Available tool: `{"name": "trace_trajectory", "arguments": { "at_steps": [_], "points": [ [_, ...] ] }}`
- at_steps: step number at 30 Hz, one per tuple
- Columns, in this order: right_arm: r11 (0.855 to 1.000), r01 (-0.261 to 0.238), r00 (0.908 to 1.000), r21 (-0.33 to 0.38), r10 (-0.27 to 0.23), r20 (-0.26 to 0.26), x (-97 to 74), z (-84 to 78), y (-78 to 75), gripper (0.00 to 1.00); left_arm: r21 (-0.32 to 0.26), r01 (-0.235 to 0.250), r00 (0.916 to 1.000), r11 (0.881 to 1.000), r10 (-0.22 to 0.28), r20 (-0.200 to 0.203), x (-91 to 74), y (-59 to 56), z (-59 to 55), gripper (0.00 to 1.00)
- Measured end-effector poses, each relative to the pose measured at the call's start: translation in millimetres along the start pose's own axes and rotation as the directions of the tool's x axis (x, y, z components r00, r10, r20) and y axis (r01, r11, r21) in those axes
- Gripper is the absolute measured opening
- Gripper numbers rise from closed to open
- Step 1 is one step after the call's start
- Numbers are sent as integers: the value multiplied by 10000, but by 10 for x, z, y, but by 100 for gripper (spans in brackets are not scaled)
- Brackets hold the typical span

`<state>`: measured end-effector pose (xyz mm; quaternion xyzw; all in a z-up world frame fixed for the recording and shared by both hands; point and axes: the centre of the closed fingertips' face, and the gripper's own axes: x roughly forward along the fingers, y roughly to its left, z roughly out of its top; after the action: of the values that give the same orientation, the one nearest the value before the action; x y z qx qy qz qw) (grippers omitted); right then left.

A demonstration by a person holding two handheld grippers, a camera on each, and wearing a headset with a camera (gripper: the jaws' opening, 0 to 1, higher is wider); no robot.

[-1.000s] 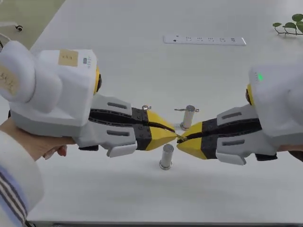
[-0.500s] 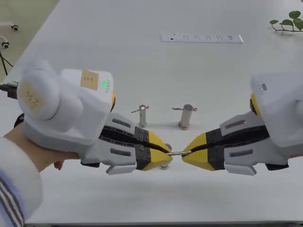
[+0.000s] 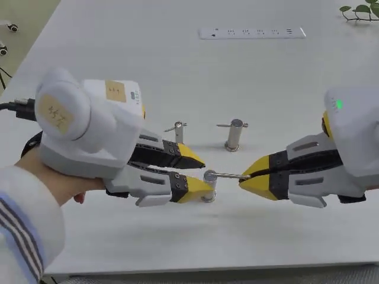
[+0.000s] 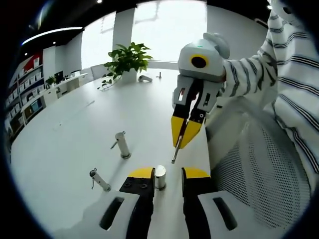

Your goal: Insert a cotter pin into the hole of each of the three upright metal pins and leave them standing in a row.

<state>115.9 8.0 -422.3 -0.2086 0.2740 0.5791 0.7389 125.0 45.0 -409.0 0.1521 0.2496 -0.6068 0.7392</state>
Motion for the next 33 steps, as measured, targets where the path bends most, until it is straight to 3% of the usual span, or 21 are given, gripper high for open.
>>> {"name": "trace_trajectory", "arguments": {
  "at_steps": [8, 17, 27, 33],
  "points": [
    [9996, 267, 9985, 130, -261, -473, 29, -245, -93, 0, -20, -266, 9980, 9996, 264, -578, 112, 96, -99, 23],
    [9992, 299, 9980, 258, -284, -563, 78, -265, -124, 0, 105, -170, 9954, 9998, 179, -942, 205, 122, -164, 19],
    [9997, 172, 9980, 174, -161, -607, 130, -255, -131, 0, 15, 153, 9947, 9999, -150, -1021, 233, 77, -164, 10],
    [9998, 148, 9977, 104, -141, -659, 158, -240, -110, 0, 73, 45, 9946, 10000, -37, -1040, 230, 89, -169, 10]
  ]
}}
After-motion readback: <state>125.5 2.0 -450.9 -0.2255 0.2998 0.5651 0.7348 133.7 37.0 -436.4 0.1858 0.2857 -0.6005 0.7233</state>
